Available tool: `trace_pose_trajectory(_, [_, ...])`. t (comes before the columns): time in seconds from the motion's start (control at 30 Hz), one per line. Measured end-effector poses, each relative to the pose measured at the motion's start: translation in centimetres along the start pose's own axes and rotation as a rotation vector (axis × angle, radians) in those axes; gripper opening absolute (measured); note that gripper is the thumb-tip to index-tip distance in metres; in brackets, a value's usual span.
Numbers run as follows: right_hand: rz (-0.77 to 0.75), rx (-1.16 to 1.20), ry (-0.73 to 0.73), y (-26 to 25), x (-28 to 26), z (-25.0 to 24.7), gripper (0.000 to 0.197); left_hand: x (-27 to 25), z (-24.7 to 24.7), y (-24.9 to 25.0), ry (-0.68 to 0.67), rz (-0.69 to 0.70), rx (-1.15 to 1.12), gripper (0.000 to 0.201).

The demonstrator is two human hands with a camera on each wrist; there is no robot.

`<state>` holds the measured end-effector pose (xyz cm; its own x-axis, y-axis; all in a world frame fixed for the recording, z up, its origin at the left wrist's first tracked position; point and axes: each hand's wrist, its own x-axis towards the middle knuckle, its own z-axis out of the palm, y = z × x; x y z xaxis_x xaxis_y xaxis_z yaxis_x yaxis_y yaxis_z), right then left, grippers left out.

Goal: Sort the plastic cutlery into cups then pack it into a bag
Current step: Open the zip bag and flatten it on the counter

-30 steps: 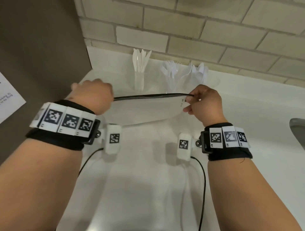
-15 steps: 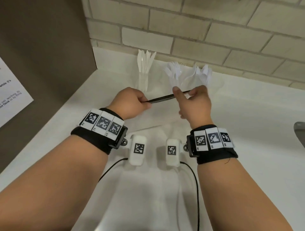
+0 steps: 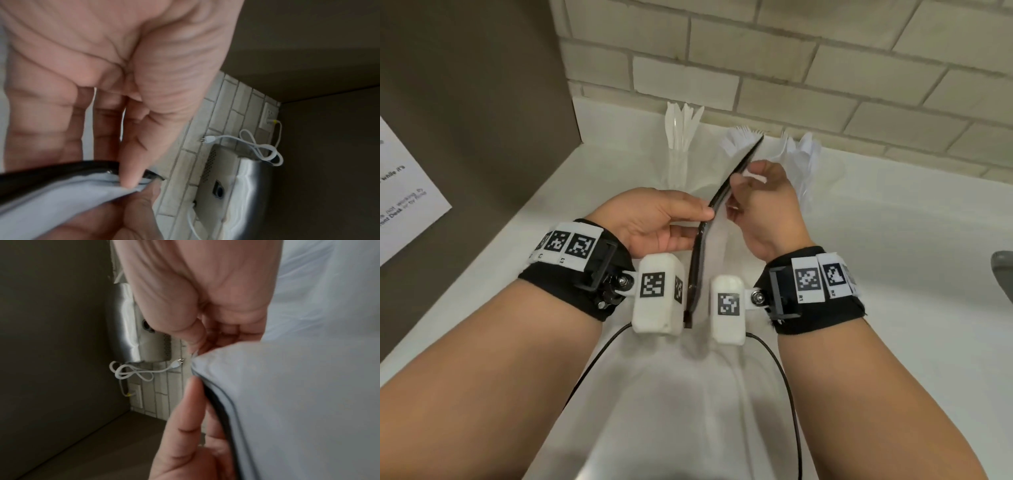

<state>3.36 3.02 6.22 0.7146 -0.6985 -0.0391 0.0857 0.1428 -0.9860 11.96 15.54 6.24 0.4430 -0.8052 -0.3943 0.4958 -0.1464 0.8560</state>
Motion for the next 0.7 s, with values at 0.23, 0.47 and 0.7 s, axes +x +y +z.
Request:
trace_pose_trajectory(0.23, [-0.226,0.122,-0.030,-2.9,0.0,0.0,0.025,-1.4,1.0,1.8,-0.146,0.078,-0.120,0.027])
trace_pose_trajectory(0.47, [0.050,-0.258,-0.029,-2.0,-0.7,-1.4,0.021,-0.6,1.0,2.2,0.253,0.142,-0.294,0.031])
trace_pose_trajectory(0.7, [0.341,-0.208,-0.052,1.6,-1.3,-1.2,0.048,-0.9,0.1,1.2,0.355,0.239,0.473,0.045])
